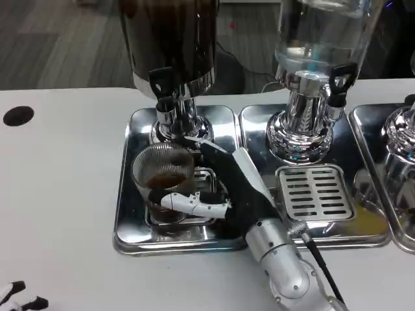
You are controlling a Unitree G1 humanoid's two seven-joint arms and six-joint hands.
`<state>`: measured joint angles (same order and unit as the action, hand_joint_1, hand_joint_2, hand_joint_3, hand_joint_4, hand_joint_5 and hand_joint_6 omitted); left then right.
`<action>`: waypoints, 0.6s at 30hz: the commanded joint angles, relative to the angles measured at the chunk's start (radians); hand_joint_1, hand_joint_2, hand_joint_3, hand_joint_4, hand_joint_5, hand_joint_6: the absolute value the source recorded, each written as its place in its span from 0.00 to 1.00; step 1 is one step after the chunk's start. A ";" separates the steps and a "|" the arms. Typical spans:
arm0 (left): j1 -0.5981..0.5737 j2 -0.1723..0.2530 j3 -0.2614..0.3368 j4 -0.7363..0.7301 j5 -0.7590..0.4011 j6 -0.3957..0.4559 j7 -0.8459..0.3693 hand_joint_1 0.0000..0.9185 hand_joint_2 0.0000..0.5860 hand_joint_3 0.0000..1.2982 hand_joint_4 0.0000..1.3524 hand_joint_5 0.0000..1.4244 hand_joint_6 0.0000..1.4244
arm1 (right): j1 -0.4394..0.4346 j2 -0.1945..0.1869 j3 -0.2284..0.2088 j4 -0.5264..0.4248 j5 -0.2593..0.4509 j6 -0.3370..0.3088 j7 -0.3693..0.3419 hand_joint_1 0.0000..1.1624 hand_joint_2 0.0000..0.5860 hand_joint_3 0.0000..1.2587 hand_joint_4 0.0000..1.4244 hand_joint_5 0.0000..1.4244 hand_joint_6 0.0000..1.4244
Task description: Grasp the cup under the faucet to collect the drink, then remove the cup.
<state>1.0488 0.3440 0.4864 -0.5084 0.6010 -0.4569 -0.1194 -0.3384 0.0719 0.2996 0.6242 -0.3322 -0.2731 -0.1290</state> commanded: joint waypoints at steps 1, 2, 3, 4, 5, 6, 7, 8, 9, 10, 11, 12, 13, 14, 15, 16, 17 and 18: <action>0.005 0.006 -0.001 0.004 0.002 0.009 -0.019 0.00 0.15 0.22 0.07 0.12 0.32 | 0.009 0.001 0.004 -0.012 -0.011 0.006 -0.013 0.64 0.10 0.22 0.27 0.21 0.06; 0.004 0.006 -0.001 0.004 0.003 0.010 -0.020 0.00 0.15 0.22 0.07 0.12 0.32 | 0.010 0.001 0.004 -0.012 -0.012 0.004 -0.015 0.64 0.10 0.22 0.27 0.21 0.07; 0.003 0.007 -0.001 0.005 0.003 0.010 -0.020 0.00 0.15 0.22 0.07 0.12 0.32 | 0.010 0.000 0.005 -0.012 -0.014 0.002 -0.016 0.64 0.10 0.22 0.27 0.21 0.07; 0.001 0.008 -0.001 0.005 0.003 0.012 -0.022 0.00 0.15 0.22 0.07 0.12 0.32 | 0.011 0.000 0.004 -0.013 -0.011 0.000 -0.012 0.64 0.10 0.22 0.27 0.21 0.07; -0.001 0.008 -0.002 0.005 0.003 0.013 -0.024 0.00 0.15 0.22 0.07 0.12 0.32 | 0.011 0.000 0.003 -0.013 -0.009 -0.001 -0.009 0.64 0.10 0.22 0.27 0.21 0.07; -0.002 0.009 -0.002 0.004 0.003 0.013 -0.027 0.00 0.15 0.22 0.07 0.12 0.32 | 0.011 0.000 0.003 -0.012 -0.008 -0.002 -0.008 0.63 0.10 0.22 0.27 0.21 0.06; -0.003 0.009 -0.002 0.004 0.002 0.014 -0.028 0.00 0.15 0.22 0.07 0.12 0.32 | 0.011 0.000 0.003 -0.012 -0.007 -0.003 -0.007 0.63 0.10 0.22 0.27 0.21 0.06; -0.005 0.009 -0.003 0.004 0.002 0.015 -0.030 0.00 0.15 0.22 0.07 0.12 0.32 | 0.010 -0.001 0.004 -0.012 -0.010 -0.004 -0.008 0.63 0.11 0.22 0.27 0.21 0.06; -0.006 0.009 -0.004 0.004 0.003 0.017 -0.032 0.00 0.15 0.22 0.08 0.12 0.32 | 0.010 -0.002 0.005 -0.012 -0.012 -0.004 -0.010 0.64 0.10 0.22 0.27 0.21 0.06; -0.007 0.009 -0.004 0.004 0.003 0.018 -0.033 0.00 0.15 0.22 0.08 0.12 0.32 | 0.009 -0.003 0.005 -0.013 -0.013 -0.003 -0.010 0.64 0.10 0.22 0.27 0.21 0.06; -0.007 0.009 -0.004 0.003 0.004 0.019 -0.034 0.00 0.15 0.22 0.08 0.12 0.32 | 0.009 -0.003 0.006 -0.012 -0.013 -0.003 -0.010 0.64 0.10 0.22 0.27 0.21 0.06; -0.008 0.009 -0.004 0.004 0.003 0.020 -0.035 0.00 0.15 0.22 0.08 0.12 0.32 | 0.009 -0.003 0.006 -0.012 -0.015 -0.003 -0.012 0.64 0.10 0.22 0.27 0.21 0.06; -0.008 0.009 -0.004 0.004 0.003 0.020 -0.036 0.00 0.15 0.22 0.08 0.12 0.32 | 0.009 -0.003 0.007 -0.012 -0.016 -0.003 -0.012 0.64 0.10 0.22 0.27 0.21 0.06; -0.008 0.009 -0.004 0.003 0.003 0.021 -0.037 0.00 0.15 0.22 0.08 0.12 0.32 | 0.009 -0.003 0.007 -0.012 -0.019 -0.002 -0.015 0.65 0.09 0.22 0.27 0.20 0.06; -0.008 0.009 -0.004 0.003 0.003 0.021 -0.038 0.00 0.15 0.22 0.08 0.13 0.32 | 0.008 -0.003 0.008 -0.011 -0.022 0.000 -0.017 0.66 0.09 0.22 0.27 0.20 0.06; -0.007 0.009 -0.005 0.003 0.003 0.022 -0.039 0.00 0.15 0.22 0.08 0.13 0.32 | 0.008 -0.003 0.009 -0.011 -0.024 0.001 -0.018 0.66 0.09 0.22 0.27 0.21 0.06; -0.007 0.009 -0.005 0.002 0.003 0.023 -0.040 0.00 0.16 0.22 0.08 0.13 0.32 | 0.008 -0.003 0.009 -0.011 -0.026 0.002 -0.019 0.66 0.09 0.21 0.27 0.21 0.06; -0.008 0.009 -0.005 0.002 0.003 0.024 -0.041 0.00 0.16 0.22 0.08 0.13 0.32 | 0.007 -0.002 0.010 -0.009 -0.026 0.002 -0.018 0.66 0.09 0.20 0.26 0.20 0.06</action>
<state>1.0438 0.3441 0.4862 -0.5084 0.6009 -0.4442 -0.1425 -0.3364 0.0697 0.3025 0.6208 -0.3490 -0.2730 -0.1381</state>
